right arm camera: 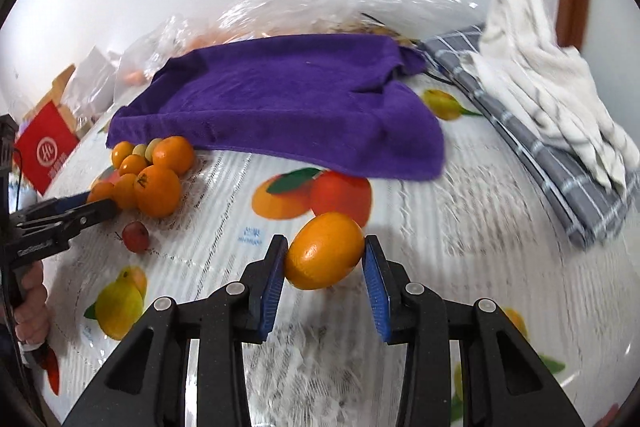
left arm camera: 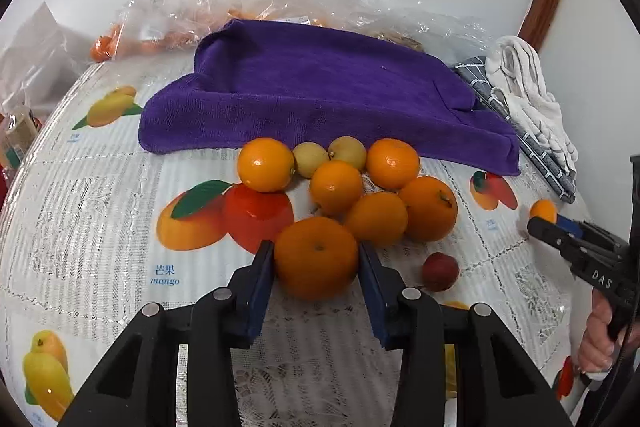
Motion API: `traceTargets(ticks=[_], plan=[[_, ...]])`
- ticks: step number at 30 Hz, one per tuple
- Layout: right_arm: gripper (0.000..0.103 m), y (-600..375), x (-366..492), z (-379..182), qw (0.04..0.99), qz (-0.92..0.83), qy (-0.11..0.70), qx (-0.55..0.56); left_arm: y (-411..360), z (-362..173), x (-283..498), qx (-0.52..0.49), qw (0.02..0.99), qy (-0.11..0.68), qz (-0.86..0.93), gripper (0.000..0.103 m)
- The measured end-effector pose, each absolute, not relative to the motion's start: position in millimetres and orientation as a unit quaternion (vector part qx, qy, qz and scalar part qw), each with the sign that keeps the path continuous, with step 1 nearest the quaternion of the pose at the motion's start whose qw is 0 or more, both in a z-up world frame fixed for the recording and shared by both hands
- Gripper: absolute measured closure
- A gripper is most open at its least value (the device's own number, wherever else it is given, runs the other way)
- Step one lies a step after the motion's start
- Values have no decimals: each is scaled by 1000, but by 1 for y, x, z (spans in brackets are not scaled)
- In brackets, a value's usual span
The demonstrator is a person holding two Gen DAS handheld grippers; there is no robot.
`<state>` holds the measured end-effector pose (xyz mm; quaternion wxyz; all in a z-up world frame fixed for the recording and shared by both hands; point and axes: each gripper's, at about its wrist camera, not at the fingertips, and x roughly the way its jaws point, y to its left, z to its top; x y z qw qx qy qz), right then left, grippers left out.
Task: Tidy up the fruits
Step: 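Close the right gripper on a small orange while the left gripper grasps another orange, then carry the held oranges in both grippers over the purple towel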
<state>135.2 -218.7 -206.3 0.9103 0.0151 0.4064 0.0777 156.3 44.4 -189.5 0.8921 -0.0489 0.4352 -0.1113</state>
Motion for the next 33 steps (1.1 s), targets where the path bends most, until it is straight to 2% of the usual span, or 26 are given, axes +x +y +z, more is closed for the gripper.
traceTargets(ticks=[13, 33], plan=[[65, -219, 120, -191, 914, 75, 398, 24, 71, -164, 128, -80, 893, 436, -74, 64], [65, -223, 117, -114, 935, 62, 349, 30, 67, -78, 128, -73, 916, 389, -71, 64]])
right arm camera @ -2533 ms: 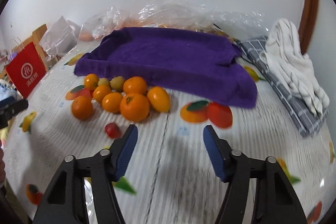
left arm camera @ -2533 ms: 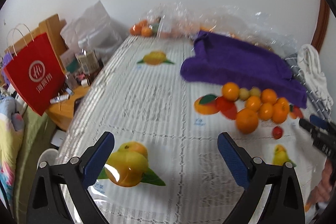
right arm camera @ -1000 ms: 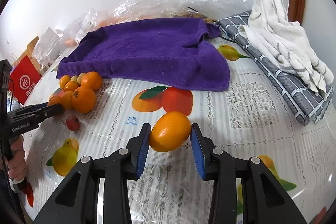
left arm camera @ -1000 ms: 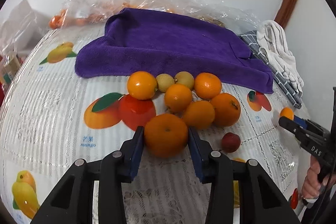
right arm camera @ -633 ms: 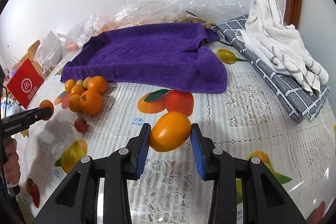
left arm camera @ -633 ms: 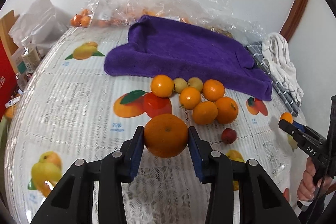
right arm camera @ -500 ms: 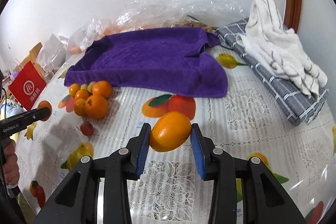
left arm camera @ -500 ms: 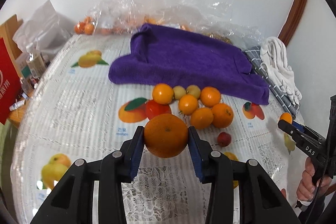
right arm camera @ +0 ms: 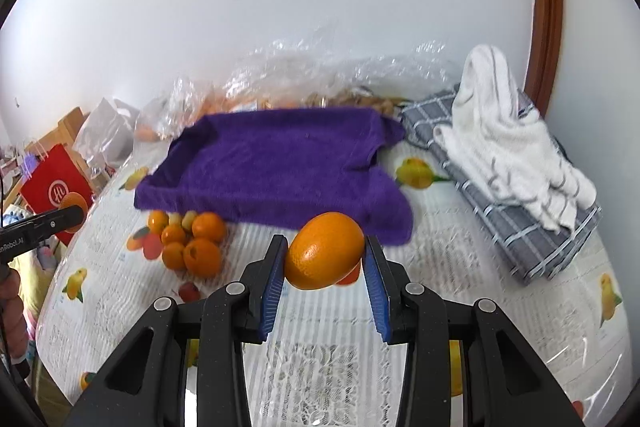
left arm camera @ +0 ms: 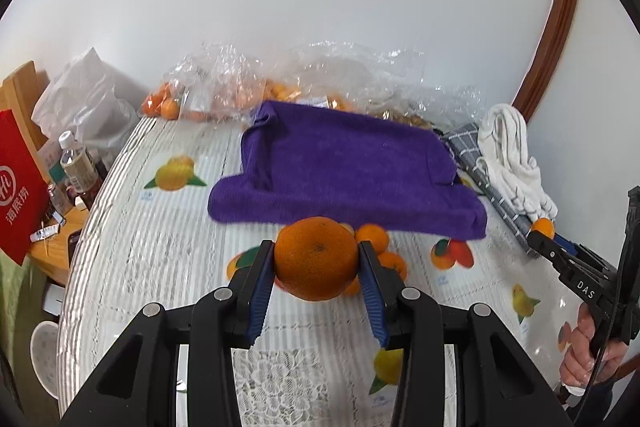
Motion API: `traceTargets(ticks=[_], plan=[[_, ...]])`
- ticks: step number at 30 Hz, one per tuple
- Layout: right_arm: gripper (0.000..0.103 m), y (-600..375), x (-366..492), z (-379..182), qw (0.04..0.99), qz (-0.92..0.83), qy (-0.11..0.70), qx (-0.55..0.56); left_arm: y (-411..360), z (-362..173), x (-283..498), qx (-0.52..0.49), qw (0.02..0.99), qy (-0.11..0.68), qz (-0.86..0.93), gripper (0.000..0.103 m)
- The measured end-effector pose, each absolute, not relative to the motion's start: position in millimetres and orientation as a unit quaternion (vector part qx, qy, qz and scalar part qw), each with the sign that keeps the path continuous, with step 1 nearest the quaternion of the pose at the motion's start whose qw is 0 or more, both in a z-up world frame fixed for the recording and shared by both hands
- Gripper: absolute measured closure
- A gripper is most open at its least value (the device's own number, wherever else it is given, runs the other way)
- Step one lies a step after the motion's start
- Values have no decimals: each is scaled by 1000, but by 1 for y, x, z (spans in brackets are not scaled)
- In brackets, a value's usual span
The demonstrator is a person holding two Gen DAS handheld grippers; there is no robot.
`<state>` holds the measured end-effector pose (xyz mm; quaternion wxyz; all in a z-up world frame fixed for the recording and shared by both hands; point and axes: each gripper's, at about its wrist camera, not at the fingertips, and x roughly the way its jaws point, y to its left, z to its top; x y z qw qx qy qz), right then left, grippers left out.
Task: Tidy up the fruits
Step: 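Carry the held oranges in both grippers over the purple towel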
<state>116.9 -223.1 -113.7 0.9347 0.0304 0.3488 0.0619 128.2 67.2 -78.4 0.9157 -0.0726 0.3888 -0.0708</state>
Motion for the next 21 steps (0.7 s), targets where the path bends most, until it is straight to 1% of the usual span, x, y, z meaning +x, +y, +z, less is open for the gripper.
traceTargets(ticks=[15, 21], plan=[[65, -223, 158, -82, 944, 55, 325, 31, 64, -47, 164, -64, 923, 373, -69, 64], [65, -217, 185, -74, 945, 61, 321, 27, 71, -44, 188, -74, 922, 375, -62, 64]])
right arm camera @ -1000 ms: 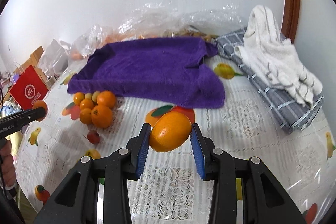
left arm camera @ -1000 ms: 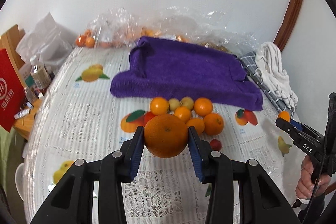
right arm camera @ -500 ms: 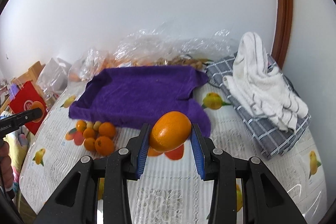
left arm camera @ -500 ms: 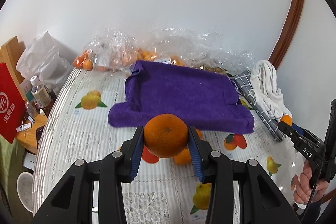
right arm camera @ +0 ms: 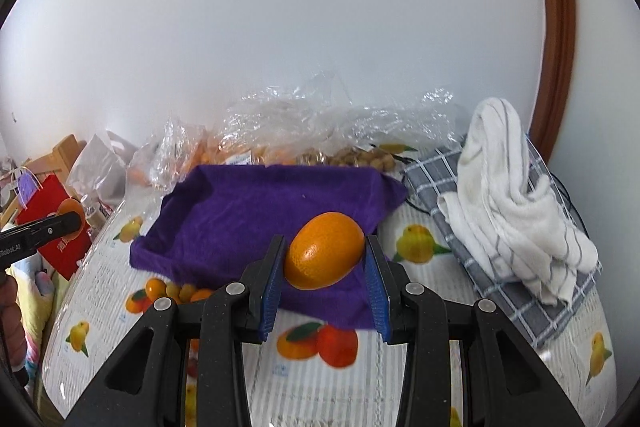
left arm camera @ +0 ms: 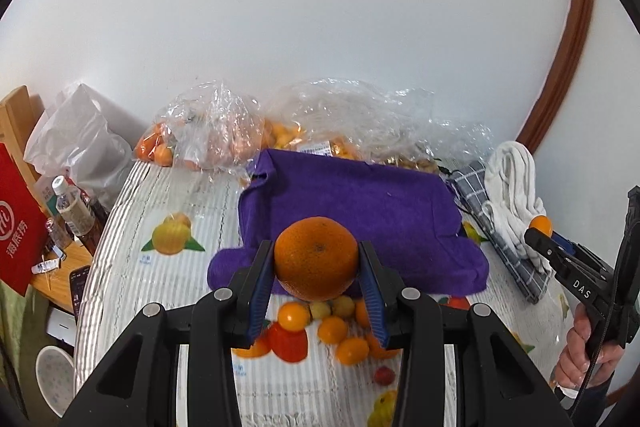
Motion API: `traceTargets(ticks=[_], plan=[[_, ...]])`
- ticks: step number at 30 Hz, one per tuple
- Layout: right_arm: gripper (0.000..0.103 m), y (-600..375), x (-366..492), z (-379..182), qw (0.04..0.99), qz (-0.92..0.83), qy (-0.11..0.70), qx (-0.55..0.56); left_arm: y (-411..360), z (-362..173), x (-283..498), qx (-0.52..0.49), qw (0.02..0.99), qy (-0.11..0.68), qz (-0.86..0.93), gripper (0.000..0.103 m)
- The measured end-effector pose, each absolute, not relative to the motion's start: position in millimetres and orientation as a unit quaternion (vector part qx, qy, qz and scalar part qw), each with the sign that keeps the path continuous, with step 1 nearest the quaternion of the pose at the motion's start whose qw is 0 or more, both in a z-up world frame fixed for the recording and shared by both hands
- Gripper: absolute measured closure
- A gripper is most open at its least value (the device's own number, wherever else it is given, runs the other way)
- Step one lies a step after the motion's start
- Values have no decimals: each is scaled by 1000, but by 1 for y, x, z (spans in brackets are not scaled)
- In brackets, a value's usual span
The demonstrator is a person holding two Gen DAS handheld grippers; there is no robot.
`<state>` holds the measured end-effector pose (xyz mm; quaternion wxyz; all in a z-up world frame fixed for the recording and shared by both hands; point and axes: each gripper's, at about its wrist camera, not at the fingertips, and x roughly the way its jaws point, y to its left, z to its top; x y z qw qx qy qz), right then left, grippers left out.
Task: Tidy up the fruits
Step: 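Carry the held oranges in both grippers over the purple towel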
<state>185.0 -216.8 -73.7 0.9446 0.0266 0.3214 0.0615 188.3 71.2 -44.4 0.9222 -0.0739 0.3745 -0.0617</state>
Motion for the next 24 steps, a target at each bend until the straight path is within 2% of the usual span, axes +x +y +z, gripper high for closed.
traceTargets(ticks=[11, 24], plan=[[65, -213, 252, -85, 941, 68, 330, 38, 74, -56, 248, -72, 920, 383, -45, 64], [65, -215, 335, -121, 930, 65, 359, 43, 58, -102, 333, -80, 904, 417, -51, 64]])
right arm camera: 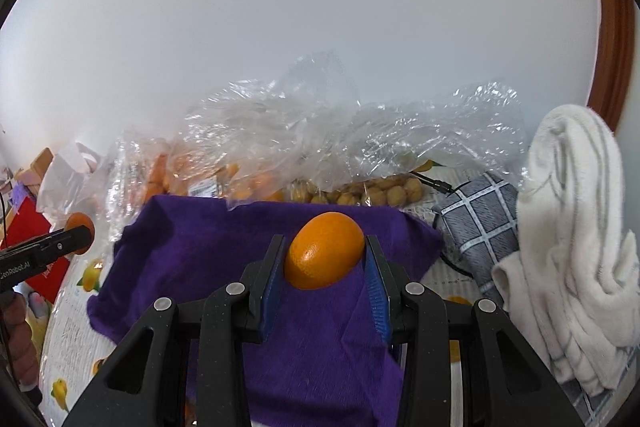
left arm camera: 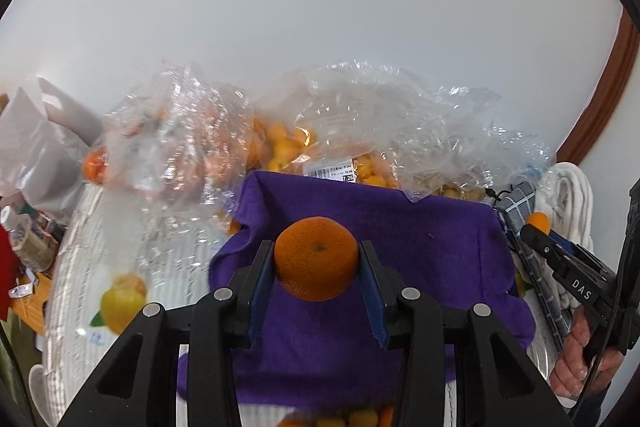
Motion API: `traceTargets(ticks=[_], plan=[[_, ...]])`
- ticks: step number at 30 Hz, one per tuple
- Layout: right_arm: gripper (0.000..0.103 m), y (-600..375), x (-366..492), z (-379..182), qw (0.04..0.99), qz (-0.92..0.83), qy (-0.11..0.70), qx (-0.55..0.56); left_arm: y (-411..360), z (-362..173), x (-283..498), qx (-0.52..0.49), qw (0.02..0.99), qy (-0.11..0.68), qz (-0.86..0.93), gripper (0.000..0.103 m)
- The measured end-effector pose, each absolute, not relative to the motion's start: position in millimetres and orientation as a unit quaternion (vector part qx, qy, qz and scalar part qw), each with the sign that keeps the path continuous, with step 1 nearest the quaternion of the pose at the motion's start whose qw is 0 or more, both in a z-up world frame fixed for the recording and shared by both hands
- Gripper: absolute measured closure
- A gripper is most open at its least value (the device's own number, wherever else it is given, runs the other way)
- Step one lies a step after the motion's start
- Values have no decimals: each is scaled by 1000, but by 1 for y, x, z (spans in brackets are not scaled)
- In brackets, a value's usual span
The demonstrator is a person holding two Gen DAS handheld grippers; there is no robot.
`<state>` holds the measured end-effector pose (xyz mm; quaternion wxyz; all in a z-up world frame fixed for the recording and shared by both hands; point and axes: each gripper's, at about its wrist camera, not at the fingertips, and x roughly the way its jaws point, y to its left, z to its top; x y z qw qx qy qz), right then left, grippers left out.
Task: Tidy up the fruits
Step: 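Carry the held oranges in both grippers over the purple towel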
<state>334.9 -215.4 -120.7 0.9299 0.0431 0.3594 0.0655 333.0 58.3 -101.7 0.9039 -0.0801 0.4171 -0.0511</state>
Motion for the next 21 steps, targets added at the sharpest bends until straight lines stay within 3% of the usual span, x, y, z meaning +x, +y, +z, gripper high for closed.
traceTargets(ticks=[21], plan=[[65, -213, 379, -201, 894, 48, 446, -6, 18, -182, 383, -40, 872, 486, -50, 64]])
